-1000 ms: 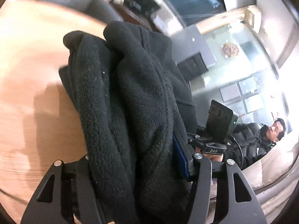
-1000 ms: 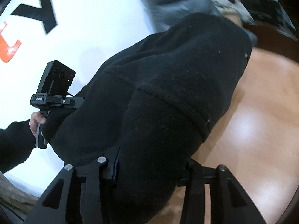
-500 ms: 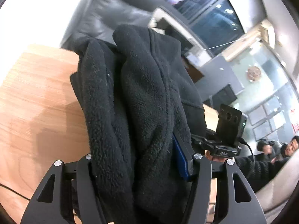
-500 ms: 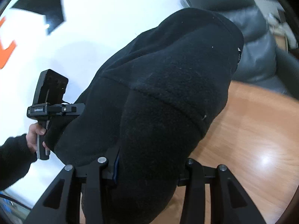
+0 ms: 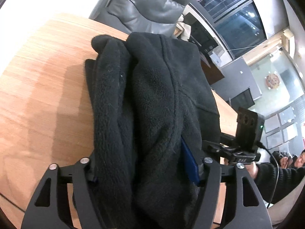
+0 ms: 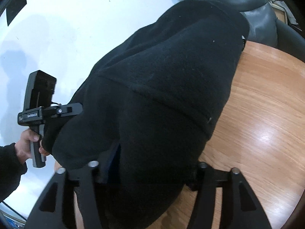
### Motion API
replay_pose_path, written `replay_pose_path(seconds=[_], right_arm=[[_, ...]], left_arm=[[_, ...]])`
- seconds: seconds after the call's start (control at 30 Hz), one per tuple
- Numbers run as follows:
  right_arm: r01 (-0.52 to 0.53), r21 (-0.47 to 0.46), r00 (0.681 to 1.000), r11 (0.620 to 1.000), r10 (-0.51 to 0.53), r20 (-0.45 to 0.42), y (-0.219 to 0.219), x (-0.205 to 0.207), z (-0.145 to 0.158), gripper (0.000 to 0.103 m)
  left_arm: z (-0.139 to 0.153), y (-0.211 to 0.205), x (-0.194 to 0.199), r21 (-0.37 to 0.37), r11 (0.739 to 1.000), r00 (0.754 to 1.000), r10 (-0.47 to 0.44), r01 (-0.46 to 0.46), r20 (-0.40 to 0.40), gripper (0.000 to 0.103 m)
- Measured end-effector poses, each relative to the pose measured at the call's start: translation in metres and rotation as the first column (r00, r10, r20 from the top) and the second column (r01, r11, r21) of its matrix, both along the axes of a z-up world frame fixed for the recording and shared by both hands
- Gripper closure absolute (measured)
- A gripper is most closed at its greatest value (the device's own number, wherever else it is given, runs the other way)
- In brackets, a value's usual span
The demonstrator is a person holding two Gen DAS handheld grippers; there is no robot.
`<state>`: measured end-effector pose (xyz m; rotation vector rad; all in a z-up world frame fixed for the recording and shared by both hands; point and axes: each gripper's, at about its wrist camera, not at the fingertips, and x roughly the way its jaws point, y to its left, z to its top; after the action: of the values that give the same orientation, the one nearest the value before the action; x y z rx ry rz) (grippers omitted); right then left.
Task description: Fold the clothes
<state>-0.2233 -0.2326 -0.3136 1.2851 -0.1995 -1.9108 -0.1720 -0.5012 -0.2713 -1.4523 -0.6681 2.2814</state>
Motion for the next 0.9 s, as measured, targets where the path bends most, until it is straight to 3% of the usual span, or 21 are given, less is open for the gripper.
replay_pose_path(seconds=[0.13, 0.23, 0.33, 0.47, 0.53, 0.67, 0.83, 0.9], right_arm=[[-0.015, 0.069, 0.997, 0.997, 0.020, -0.075, 0.024, 0.015, 0.026, 0.027], [-0.013, 0.075, 0.985, 0.997, 0.025, -0.169, 0.060, 0.038, 0.060, 0.025], [0.000, 0.050, 0.968, 0.999, 0.013, -0.252, 0.125, 0.064, 0.104, 0.025], [0.037, 0.088, 0.927, 0.995, -0.001, -0.374, 0.170, 0.095, 0.170, 0.026], [0.045, 0.103, 0.905, 0.994, 0.003, -0.425, 0.137, 0.112, 0.191, 0.026], [-0.001, 0.065, 0.880, 0.998, 0.032, -0.474, 0.141, 0.148, 0.230, 0.026], [-0.005, 0.049, 0.880, 0.999, 0.027, -0.475, 0.155, 0.160, 0.252, 0.026], [0.015, 0.085, 0.873, 0.996, 0.029, -0.487, 0.151, 0.172, 0.253, 0.025]], left_arm=[[0.014, -0.017, 0.025, -0.072, 0.997, 1.000, 0.031, -0.031, -0.005, 0.027], [0.050, -0.032, 0.064, -0.111, 0.989, 0.995, 0.092, -0.096, -0.044, 0.023], [0.085, -0.047, 0.104, -0.146, 0.976, 0.985, 0.150, -0.162, -0.086, 0.020], [0.147, -0.042, 0.166, -0.193, 0.939, 0.953, 0.253, -0.283, -0.168, 0.018], [0.179, -0.035, 0.200, -0.204, 0.915, 0.929, 0.306, -0.347, -0.209, 0.016], [0.231, 0.003, 0.252, -0.253, 0.876, 0.899, 0.342, -0.411, -0.274, 0.015], [0.265, 0.049, 0.295, -0.293, 0.834, 0.870, 0.377, -0.468, -0.318, 0.004], [0.266, 0.071, 0.299, -0.311, 0.825, 0.870, 0.381, -0.473, -0.312, 0.004]])
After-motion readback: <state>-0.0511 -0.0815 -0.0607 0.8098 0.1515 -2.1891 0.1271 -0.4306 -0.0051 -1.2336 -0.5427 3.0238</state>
